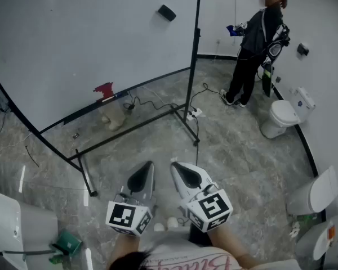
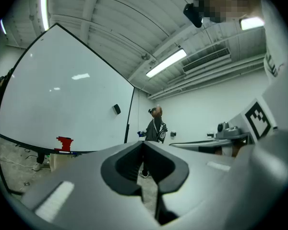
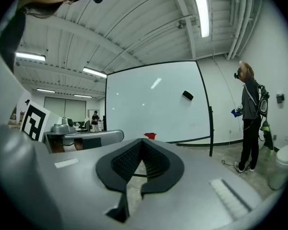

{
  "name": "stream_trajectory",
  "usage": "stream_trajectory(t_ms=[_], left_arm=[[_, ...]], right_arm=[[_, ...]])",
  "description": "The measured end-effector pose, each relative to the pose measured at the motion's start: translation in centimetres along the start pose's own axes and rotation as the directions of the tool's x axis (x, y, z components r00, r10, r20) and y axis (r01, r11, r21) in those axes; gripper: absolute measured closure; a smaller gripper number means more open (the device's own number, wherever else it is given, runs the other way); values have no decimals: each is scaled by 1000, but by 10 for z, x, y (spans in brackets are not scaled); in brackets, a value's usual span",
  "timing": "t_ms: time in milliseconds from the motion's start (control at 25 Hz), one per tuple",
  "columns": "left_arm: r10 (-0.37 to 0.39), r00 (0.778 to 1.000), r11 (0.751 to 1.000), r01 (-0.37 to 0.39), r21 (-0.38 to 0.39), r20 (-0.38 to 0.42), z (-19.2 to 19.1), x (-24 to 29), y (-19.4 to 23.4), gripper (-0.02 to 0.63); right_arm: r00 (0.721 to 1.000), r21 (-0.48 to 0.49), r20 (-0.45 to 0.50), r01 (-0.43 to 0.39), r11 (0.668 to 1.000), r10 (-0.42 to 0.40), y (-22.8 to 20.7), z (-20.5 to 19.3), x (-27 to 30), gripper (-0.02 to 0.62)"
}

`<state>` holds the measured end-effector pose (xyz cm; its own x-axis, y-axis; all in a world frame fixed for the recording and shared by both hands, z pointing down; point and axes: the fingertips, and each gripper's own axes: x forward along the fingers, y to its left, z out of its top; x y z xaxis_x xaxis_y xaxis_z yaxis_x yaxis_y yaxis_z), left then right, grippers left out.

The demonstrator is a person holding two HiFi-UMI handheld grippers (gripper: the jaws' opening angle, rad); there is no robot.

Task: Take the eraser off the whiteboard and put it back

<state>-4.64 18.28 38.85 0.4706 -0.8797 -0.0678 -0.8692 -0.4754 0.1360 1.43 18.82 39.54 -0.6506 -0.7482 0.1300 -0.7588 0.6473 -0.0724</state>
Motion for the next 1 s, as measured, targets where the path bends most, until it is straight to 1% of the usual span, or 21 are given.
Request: stream_trajectory(t_ms=[240, 480, 680, 840, 1000], left_arm=[[-3, 1000, 1000, 3, 3, 0, 3, -1, 4, 606], [-7, 1000, 1000, 6, 12, 5, 4, 3, 7, 606], [2, 1000, 1000, -2, 18, 15, 7, 12, 10, 606], [18, 999, 999, -19, 37, 36, 13, 21, 14, 606], [37, 998, 999, -38, 30, 47, 14, 27, 17, 606]], right_arm=[[1000, 2, 7, 6, 1000, -6, 0, 3, 1, 595], [1000, -16, 9, 8, 1000, -8, -3, 3, 5, 595], [999, -25, 13, 31, 999, -30, -14, 4, 8, 595], [999, -29, 35, 20, 999, -19, -23, 10, 13, 595], [999, -47, 39, -12, 999, 14, -25, 14, 16, 595]])
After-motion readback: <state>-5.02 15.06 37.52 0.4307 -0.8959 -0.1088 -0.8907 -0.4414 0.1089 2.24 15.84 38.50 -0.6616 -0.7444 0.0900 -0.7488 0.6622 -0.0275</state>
